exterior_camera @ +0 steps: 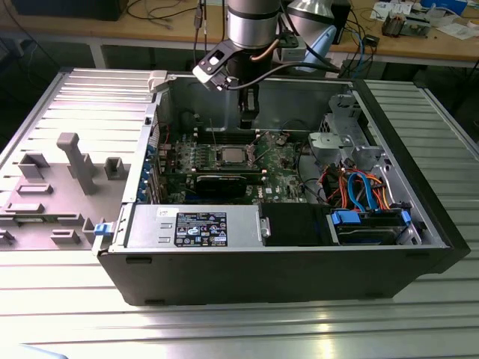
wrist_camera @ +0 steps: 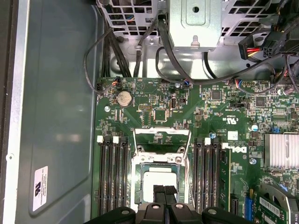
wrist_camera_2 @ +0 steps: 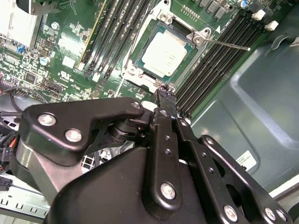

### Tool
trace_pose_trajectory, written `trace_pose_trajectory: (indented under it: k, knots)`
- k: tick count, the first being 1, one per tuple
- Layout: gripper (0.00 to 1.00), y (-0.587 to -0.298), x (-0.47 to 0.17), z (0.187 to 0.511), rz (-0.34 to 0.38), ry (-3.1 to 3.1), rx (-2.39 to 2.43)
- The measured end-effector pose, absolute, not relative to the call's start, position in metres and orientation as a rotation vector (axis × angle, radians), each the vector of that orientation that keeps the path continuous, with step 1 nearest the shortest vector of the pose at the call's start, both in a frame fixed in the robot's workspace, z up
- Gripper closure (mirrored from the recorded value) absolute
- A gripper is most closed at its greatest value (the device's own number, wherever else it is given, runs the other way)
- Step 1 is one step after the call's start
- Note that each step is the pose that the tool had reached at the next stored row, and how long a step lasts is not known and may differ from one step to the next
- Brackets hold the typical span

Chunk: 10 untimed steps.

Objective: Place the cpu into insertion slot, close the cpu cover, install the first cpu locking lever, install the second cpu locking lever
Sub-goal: 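Close the cpu cover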

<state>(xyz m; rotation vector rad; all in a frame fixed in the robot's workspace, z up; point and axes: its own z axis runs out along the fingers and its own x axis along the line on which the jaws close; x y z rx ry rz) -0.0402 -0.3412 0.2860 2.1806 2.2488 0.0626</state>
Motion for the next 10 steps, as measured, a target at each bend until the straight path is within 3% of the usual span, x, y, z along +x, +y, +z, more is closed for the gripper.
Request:
trace_pose_trajectory:
  k: [10]
  knots:
    - [0.89, -0.3411, -0.0372, 0.2860, 0.063, 2.249, 2.180]
